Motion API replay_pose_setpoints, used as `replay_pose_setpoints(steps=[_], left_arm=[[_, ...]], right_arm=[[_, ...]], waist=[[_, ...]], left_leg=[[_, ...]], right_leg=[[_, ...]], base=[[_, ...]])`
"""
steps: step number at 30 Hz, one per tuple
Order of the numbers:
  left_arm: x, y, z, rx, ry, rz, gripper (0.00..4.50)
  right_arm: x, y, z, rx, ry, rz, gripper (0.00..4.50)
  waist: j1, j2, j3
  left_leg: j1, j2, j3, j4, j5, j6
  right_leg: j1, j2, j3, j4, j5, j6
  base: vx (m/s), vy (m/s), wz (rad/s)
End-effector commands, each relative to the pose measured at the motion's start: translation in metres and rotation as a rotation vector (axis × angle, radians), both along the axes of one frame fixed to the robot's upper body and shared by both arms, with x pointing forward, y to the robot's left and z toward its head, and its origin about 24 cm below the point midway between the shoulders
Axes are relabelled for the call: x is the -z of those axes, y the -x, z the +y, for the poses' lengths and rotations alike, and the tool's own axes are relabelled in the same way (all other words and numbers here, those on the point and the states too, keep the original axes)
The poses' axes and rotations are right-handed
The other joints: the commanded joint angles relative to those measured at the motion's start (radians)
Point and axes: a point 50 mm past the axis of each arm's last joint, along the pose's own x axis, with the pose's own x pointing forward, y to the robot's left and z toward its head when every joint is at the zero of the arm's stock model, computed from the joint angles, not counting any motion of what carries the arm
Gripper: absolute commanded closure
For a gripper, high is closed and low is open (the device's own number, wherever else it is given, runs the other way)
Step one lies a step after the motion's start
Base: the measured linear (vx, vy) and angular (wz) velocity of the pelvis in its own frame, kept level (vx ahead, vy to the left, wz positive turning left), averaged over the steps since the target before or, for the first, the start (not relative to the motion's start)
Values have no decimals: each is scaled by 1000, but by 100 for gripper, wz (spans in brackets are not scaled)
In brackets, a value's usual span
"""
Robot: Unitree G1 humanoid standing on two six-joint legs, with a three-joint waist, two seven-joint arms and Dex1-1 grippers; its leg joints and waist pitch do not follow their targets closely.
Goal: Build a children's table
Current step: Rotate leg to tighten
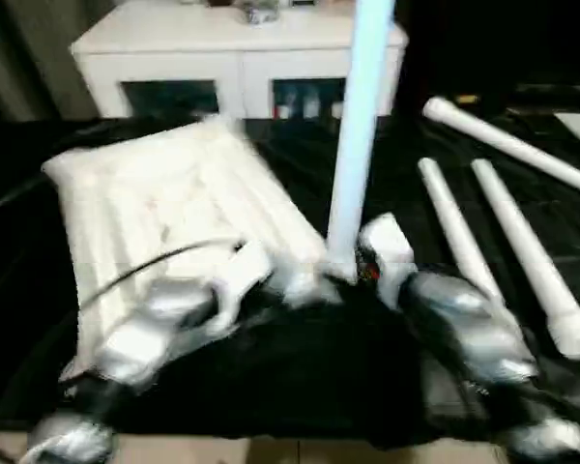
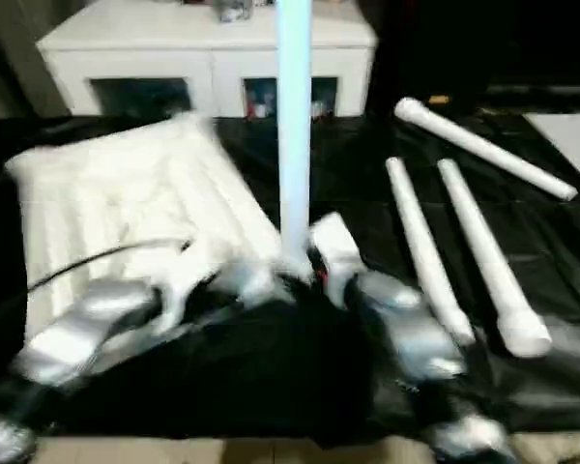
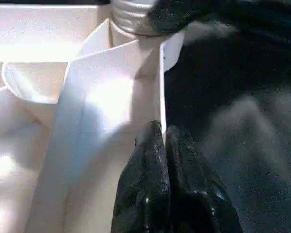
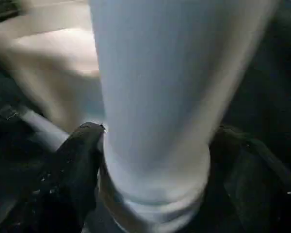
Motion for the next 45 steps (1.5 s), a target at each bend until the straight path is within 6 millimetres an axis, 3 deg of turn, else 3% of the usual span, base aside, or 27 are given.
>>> replay_pose_setpoints(steps=[1,8,18,27,35,39,42,43,44,45], left_arm=[[-1,10,-8,115,12,29,450],[-8,14,7,167,2,29,450],[-9,11,9,192,-20,25,450],[-8,9,7,203,-24,24,450],[-6,10,7,205,-29,23,450],[-4,10,5,185,-17,22,450],[1,4,-1,116,-8,7,450],[2,2,-4,95,1,6,450],[3,1,-6,80,9,6,450],[5,-2,-14,35,34,1,450]], right_arm=[[-7,9,3,-126,-3,9,84],[-9,24,-11,-288,48,70,84],[-8,18,-8,-294,63,65,84],[-2,17,-4,-305,59,74,164],[0,17,-3,-300,57,68,178],[6,14,-2,-190,-4,71,178],[15,7,3,-26,-55,64,178],[18,6,5,16,-63,65,178],[20,5,7,47,-68,66,178],[23,1,13,142,-87,66,178]], waist=[[0,-1,-51],[8,-5,-46],[9,-7,-54],[12,-6,-53],[12,-8,-54],[10,-8,-52],[4,-3,-50],[-2,-7,-49],[-3,-2,-50],[-8,-4,-49]], left_leg=[[23,54,-13,-74,-201,75],[23,52,-12,-78,-263,42],[21,50,-11,-68,-177,68],[22,50,-11,-69,-188,60],[21,50,-11,-67,-184,63],[21,50,-12,-69,-196,58],[22,48,-13,-73,-231,31],[21,48,-14,-75,-243,18],[22,47,-15,-75,-249,11],[21,47,-16,-77,-264,3]], right_leg=[[41,-48,42,-58,-15,-264],[39,-52,46,-66,-121,-244],[41,-51,44,-55,-27,-270],[42,-50,43,-54,-40,-269],[43,-52,43,-54,-45,-268],[41,-51,43,-56,-68,-265],[38,-53,44,-60,-122,-259],[39,-51,44,-62,-138,-250],[39,-52,43,-62,-143,-248],[40,-52,43,-65,-161,-240]], base=[[0,0,0],[0,0,0],[0,0,0],[0,0,0],[0,0,0],[0,0,0],[0,0,0],[0,0,0],[0,0,0],[0,0,0]])
